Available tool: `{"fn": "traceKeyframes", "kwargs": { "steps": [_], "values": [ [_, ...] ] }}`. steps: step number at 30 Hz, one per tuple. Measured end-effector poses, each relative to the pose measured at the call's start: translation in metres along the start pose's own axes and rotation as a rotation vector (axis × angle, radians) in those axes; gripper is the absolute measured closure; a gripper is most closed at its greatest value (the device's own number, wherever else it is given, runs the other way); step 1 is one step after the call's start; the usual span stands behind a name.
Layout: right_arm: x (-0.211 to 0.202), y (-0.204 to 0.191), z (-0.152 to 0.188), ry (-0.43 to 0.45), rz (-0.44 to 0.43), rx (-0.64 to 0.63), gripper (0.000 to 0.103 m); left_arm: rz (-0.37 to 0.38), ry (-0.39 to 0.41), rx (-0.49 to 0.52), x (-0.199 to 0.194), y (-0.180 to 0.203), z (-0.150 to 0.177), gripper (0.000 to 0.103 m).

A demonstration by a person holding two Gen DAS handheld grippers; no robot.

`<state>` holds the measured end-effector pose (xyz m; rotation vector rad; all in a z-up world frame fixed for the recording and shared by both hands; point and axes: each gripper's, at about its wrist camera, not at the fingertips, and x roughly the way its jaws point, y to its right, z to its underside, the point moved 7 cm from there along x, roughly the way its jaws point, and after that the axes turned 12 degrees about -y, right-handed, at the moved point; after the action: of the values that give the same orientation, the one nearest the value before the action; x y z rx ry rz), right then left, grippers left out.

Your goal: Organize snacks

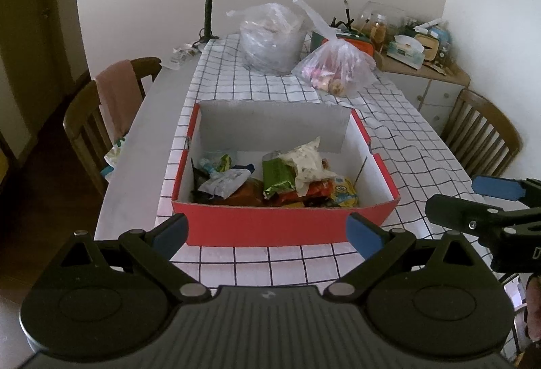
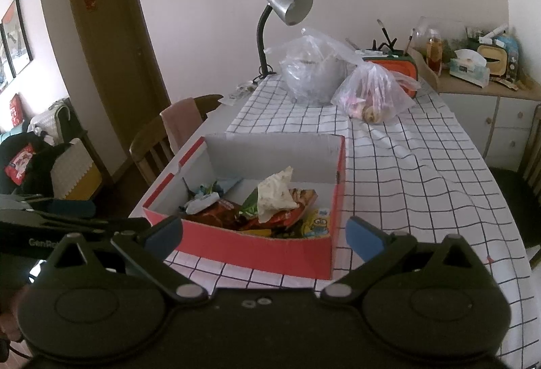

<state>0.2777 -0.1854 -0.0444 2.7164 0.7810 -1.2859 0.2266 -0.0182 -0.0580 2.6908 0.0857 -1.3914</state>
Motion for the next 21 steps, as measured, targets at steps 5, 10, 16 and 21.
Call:
{"fn": "traceKeyframes", "kwargs": {
  "steps": [5, 10, 16, 21],
  "values": [
    [-0.0007, -0.0004, 0.0021, 0.000, 0.001, 0.010, 0.000, 0.006, -0.010, -0.002, 0.0012, 0.0040, 0.0030, 0.003],
    [0.0006, 0.0021, 0.0032, -0.003, 0.002, 0.020, 0.000, 0.006, -0.017, -0.003, 0.0019, 0.0067, 0.0047, 0.003],
    [0.0024, 0.0038, 0.0041, -0.007, 0.002, 0.032, 0.000, 0.004, -0.021, -0.004, 0.0025, 0.0071, 0.0062, 0.003],
    [0.0043, 0.0045, 0.0043, -0.010, 0.003, 0.036, 0.000, 0.004, -0.022, -0.009, 0.0019, 0.0050, 0.0071, 0.003]
  ]
}}
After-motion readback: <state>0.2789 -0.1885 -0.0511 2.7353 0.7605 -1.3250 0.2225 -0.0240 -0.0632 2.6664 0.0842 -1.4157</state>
